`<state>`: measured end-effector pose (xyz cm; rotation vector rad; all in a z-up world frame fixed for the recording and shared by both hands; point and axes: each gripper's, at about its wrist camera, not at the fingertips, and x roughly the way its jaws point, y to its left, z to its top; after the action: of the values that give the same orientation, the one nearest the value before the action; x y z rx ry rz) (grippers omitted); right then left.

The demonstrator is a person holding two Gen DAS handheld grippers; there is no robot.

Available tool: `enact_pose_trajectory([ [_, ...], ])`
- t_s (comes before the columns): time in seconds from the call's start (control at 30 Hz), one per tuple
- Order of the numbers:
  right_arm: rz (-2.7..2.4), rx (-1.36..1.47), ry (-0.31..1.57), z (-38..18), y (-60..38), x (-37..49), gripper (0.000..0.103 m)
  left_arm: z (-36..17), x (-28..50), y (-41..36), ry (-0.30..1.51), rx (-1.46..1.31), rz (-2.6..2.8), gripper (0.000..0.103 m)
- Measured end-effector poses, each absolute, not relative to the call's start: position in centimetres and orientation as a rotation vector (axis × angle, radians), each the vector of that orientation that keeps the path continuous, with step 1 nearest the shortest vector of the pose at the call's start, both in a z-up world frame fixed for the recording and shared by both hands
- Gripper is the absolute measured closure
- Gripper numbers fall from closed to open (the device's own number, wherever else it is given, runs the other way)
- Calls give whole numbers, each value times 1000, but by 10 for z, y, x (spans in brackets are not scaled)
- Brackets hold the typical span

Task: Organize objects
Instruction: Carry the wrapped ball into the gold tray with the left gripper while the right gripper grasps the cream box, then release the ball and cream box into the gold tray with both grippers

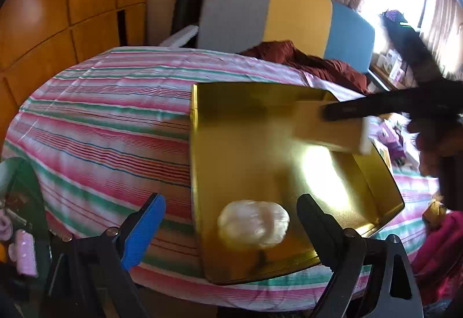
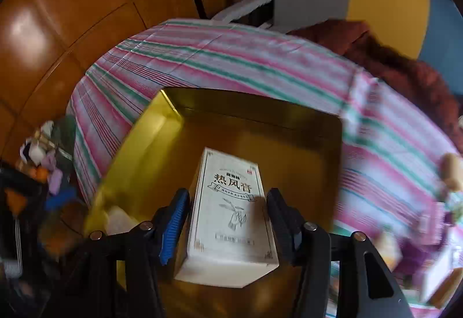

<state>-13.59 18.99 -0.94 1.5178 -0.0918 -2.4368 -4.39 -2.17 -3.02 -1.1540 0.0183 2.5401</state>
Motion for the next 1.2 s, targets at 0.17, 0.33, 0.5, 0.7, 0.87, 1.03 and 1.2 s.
enact_pose_trajectory([
  [0.17, -2380, 1503, -302, -19, 153, -167, 43, -24, -44, -38, -54, -1132, 2589, 10],
  [0.33, -2418, 1475, -328, -15, 153, -157, 26, -22, -48, -43, -77, -1133, 2630, 9],
  [0.5, -2480, 1453, -246, -15, 167, -128, 26, -19, -48, -38, -65, -1144, 2684, 9],
  [0.7, -2580, 1381, -160, -14, 174, -92, 26, -9, -43, -29, -20, -1119, 2754, 6],
  [0.87, -2671, 1336, -128, -12, 182, -69, 26, 0, -37, -20, 20, -1072, 2771, 3],
  [1.03, -2747, 1273, -70, -7, 187, -51, 26, 5, -32, -8, 30, -1059, 2736, 3],
  [1.2, -2800, 1221, -45, -2, 196, -37, 25, 6, -26, 10, 59, -1051, 2692, 3],
])
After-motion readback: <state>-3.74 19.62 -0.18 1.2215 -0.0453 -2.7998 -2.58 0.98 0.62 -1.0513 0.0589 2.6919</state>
